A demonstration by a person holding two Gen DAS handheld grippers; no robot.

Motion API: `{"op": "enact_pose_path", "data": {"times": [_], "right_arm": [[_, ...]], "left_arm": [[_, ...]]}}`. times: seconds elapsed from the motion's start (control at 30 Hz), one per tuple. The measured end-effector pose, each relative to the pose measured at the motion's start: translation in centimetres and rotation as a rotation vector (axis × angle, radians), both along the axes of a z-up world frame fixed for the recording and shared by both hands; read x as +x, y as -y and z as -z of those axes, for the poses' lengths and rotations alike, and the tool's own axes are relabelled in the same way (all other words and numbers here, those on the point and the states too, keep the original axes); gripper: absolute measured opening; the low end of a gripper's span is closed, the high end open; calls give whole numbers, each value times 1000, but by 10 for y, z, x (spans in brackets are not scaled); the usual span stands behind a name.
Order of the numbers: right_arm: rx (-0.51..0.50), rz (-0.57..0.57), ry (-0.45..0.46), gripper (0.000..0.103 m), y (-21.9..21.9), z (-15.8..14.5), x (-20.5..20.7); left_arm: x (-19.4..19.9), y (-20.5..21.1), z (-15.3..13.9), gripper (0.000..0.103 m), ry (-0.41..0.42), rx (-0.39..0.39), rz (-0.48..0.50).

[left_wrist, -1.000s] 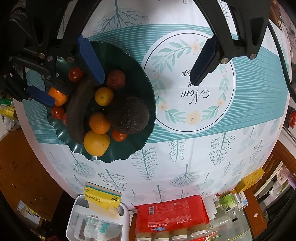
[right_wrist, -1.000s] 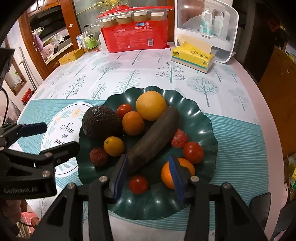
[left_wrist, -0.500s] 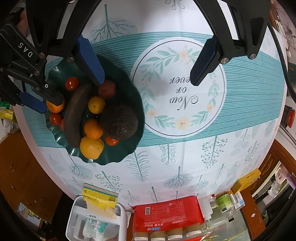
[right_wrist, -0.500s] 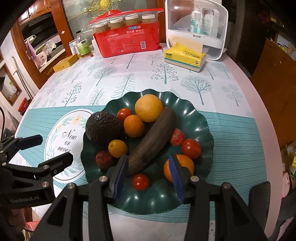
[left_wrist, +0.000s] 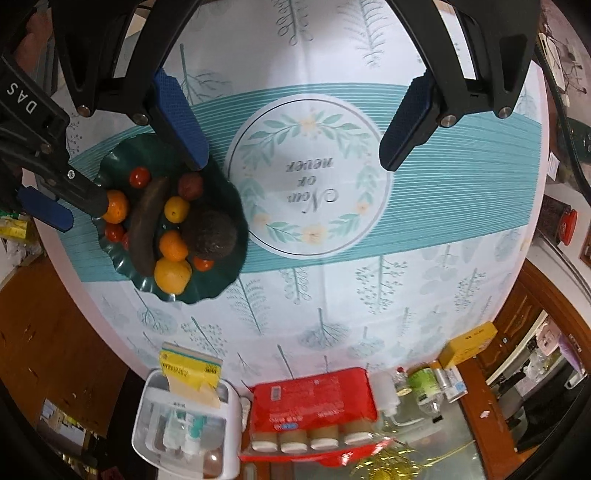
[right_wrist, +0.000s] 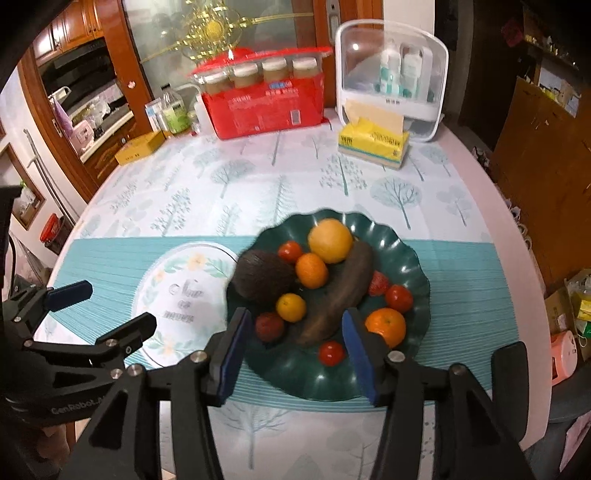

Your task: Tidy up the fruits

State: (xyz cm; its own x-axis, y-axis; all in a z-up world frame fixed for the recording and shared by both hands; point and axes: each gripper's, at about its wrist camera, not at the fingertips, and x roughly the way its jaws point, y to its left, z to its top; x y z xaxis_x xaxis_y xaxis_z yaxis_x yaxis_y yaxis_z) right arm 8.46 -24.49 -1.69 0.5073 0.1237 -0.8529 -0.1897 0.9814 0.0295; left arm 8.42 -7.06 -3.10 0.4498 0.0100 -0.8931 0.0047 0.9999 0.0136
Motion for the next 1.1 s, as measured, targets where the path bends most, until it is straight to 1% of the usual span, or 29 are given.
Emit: {"op": "enact_pose_path", "data": {"times": [0.13, 0.23, 0.4, 0.5, 0.7, 0.87, 1.1], "right_arm": [[5, 4, 42, 62, -18, -21, -10], [-5, 2, 67, 64, -31, -30, -18], [-3, 0, 74, 64, -49, -37, -30], [-6, 5, 71, 64, -56, -39, -35], [-11, 17, 63, 64, -64, -40, -47], [-12, 42, 69, 64, -62, -42, -54], [-11, 73, 66, 64, -56, -43, -60]], "left_arm": [[-11, -16, -14, 93, 28, 9, -28], [-19, -27, -22, 93, 43, 14, -47], [-33, -44, -33, 93, 71, 28, -75], [-38, -49, -36, 93, 82, 22, -79], [-48, -49, -40, 93, 98, 12, -62], [-52, -45, -42, 93, 112, 3, -46], [-52, -39, -42, 93, 111, -16, -25]]}}
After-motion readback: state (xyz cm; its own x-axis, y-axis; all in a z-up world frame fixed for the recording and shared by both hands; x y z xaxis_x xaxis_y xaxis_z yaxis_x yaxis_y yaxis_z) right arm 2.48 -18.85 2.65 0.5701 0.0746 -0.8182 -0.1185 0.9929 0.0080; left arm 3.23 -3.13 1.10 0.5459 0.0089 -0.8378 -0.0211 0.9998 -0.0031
